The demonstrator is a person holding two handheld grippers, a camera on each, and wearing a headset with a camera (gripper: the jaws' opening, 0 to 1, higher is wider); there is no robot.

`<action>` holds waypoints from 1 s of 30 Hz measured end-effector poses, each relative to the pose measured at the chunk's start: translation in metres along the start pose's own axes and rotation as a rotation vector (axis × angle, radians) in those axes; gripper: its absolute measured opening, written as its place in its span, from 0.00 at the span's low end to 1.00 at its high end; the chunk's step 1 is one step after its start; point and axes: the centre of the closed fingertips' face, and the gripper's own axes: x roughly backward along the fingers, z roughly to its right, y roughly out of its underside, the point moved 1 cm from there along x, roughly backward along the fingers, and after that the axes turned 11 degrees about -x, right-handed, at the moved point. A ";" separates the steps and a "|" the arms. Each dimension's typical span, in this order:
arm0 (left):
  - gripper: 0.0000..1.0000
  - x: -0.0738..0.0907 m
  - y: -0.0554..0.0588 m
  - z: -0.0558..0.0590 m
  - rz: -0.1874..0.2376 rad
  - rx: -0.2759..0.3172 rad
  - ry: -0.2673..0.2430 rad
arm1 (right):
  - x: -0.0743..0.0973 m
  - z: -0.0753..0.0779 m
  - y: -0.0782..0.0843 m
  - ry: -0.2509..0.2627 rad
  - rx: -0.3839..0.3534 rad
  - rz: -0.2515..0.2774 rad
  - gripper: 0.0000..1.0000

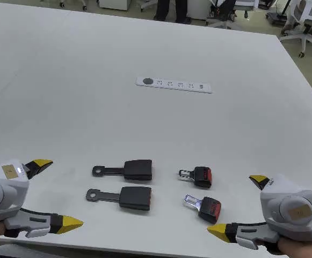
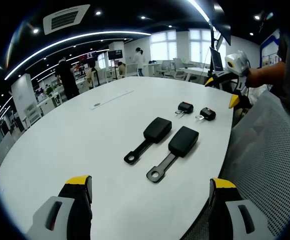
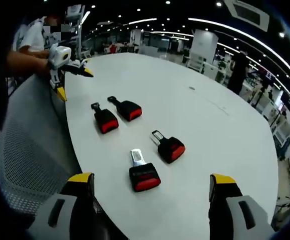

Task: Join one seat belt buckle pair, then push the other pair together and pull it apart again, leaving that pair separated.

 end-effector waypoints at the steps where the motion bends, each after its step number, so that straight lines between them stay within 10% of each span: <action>1: 0.97 0.000 0.000 0.000 0.000 0.000 0.000 | 0.000 0.000 0.000 0.000 0.000 0.000 0.94; 30: 0.96 0.002 -0.005 0.006 -0.021 -0.016 0.002 | -0.002 -0.003 0.005 0.000 0.046 -0.034 0.91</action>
